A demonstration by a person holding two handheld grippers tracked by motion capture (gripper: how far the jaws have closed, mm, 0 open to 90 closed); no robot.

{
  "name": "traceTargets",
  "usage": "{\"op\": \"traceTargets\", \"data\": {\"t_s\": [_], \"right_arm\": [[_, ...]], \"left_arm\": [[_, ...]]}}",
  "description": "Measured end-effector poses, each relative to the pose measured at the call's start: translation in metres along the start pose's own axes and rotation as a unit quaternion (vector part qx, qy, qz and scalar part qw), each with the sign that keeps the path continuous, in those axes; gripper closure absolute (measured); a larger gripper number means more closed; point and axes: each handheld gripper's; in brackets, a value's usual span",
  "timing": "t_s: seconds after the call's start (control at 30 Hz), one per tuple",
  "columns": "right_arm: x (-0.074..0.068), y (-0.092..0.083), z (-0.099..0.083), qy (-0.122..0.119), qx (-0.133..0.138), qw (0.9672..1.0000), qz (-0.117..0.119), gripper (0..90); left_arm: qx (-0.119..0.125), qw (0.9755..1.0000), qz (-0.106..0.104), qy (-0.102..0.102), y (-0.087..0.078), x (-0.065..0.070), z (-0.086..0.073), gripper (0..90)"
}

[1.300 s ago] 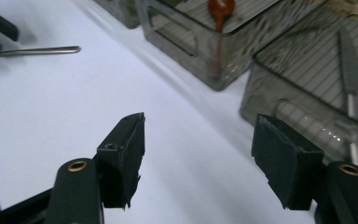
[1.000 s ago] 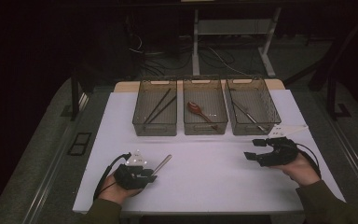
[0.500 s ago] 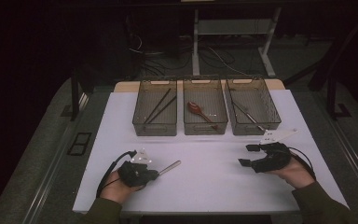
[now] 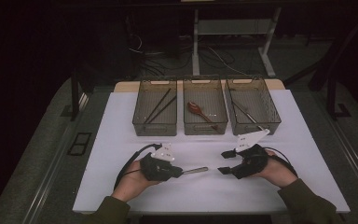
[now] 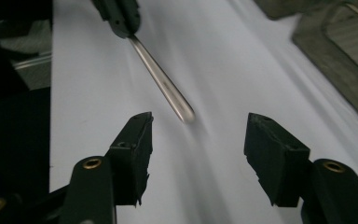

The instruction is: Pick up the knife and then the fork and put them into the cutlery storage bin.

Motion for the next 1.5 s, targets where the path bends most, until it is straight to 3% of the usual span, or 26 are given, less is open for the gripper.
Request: {"op": "traceTargets", "data": {"t_s": [0.13,0.3,0.43,0.47,0.57,0.6,0.63,0.77,0.87,0.97,1.07,1.23,1.3,1.5], "right_arm": [[-0.004,0.014,0.012,-0.049,-0.017,0.9985,0.019,45.3],[-0.011,0.029,0.022,-0.084,-0.039,0.9943,0.052,53.6],[-0.014,0.04,0.024,-0.103,-0.065,0.9895,0.077,69.1],[-0.016,0.041,0.024,-0.102,-0.068,0.9891,0.081,75.5],[-0.016,0.041,0.024,-0.103,-0.079,0.9872,0.092,79.8],[-0.016,0.041,0.023,-0.107,-0.079,0.986,0.1,80.5],[-0.016,0.04,0.023,-0.105,-0.082,0.9861,0.099,81.1],[-0.013,0.042,0.019,-0.089,-0.095,0.9866,0.098,81.5],[-0.007,0.042,0.015,-0.082,-0.101,0.9872,0.093,81.5],[0.001,0.04,0.011,-0.086,-0.099,0.9885,0.076,81.6],[0.009,0.03,0.008,-0.071,-0.095,0.9914,0.055,81.6],[0.027,0.003,0.002,-0.031,-0.075,0.9966,0.019,81.7],[0.036,-0.008,0.0,-0.015,-0.064,0.9978,-0.001,81.7],[0.063,-0.037,-0.004,0.04,-0.048,0.9962,-0.061,81.7]], "left_arm": [[0.002,0.9994,-0.022,0.028,0.007,0.003,0.018,84.1],[0.004,0.9968,-0.051,0.062,0.019,0.009,0.037,84.1],[0.006,0.9955,-0.061,0.072,0.025,0.014,0.047,84.1],[0.004,0.9945,-0.057,0.087,0.026,0.013,0.049,84.1],[0.009,0.9934,-0.071,0.09,0.029,0.011,0.049,83.9],[0.012,0.994,-0.063,0.089,0.029,0.012,0.048,82.9],[0.019,0.9947,-0.051,0.087,0.029,0.011,0.048,76.3],[0.049,0.9964,-0.044,0.053,0.021,0.006,0.046,61.8],[0.065,0.9964,-0.041,0.036,0.015,0.001,0.041,57.4],[0.08,0.9963,-0.029,0.013,0.009,-0.004,0.034,52.7],[0.093,0.9955,-0.004,-0.012,0.0,-0.008,0.023,46.0],[0.114,0.9918,0.034,-0.046,-0.015,-0.009,0.004,38.0],[0.118,0.9906,0.039,-0.056,-0.018,-0.009,-0.003,36.7],[0.115,0.9886,0.064,-0.074,-0.026,-0.004,-0.024,29.9]]}}
Point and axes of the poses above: each handheld gripper's, and its own axes: y roughly forward along the jaws, z roughly out of its top, x roughly to its right, and after that the axes turned 1 degree about -y, right-handed
